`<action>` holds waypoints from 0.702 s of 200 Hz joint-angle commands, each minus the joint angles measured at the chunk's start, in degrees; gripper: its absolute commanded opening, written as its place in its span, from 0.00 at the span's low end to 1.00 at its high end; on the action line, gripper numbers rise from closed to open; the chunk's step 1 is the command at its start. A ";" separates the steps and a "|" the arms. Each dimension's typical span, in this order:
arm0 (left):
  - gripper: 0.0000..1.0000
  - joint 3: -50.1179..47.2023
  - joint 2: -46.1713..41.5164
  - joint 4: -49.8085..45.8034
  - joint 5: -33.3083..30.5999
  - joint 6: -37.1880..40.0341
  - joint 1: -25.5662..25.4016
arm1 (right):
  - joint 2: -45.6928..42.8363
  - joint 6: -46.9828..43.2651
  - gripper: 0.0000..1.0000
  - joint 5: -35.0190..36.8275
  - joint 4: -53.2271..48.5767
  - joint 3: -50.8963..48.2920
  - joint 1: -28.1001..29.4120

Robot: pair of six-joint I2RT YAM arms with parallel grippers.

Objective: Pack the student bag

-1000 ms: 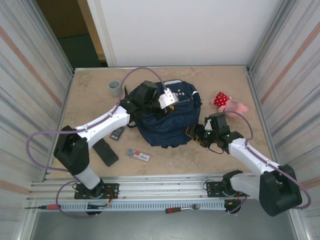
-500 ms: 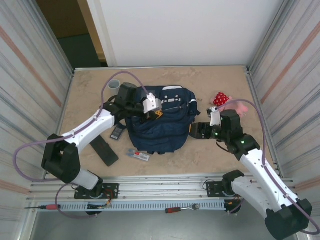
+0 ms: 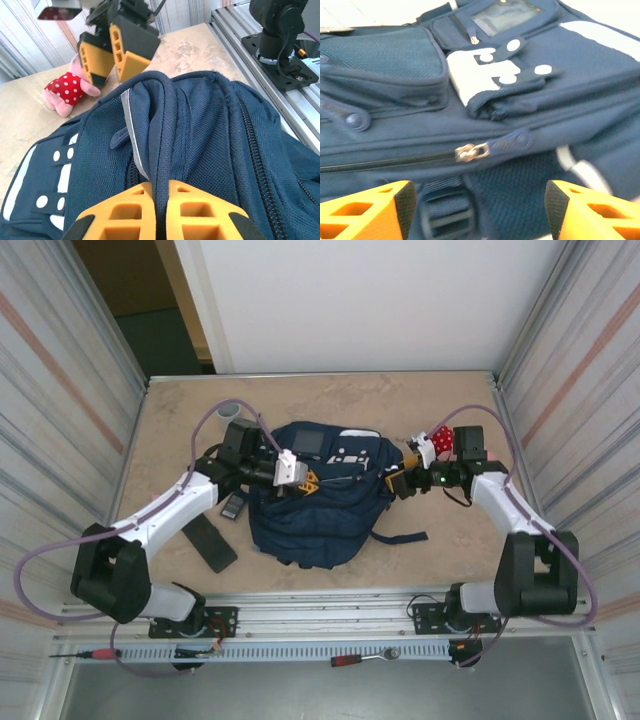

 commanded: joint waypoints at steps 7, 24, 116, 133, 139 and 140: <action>0.00 0.60 -3.10 3.82 8.19 4.36 0.65 | 5.90 -16.51 0.68 -8.70 -2.84 4.33 0.30; 0.00 0.96 -2.70 3.03 8.07 5.17 0.66 | 10.27 -24.33 0.67 -8.75 -10.79 8.60 1.14; 0.00 1.40 -2.47 2.44 6.26 6.02 0.91 | 19.53 -37.64 0.52 -3.07 -27.52 17.42 3.67; 0.00 1.63 -2.45 1.85 6.04 6.33 0.83 | 19.77 -37.92 0.48 -2.31 -27.96 17.63 4.03; 0.00 1.72 -2.43 1.51 6.01 6.57 0.96 | 19.82 -37.95 0.47 -2.15 -27.96 17.59 4.17; 0.00 1.74 -2.43 1.44 5.99 6.56 0.99 | 19.78 -37.98 0.47 -2.16 -27.96 17.59 4.19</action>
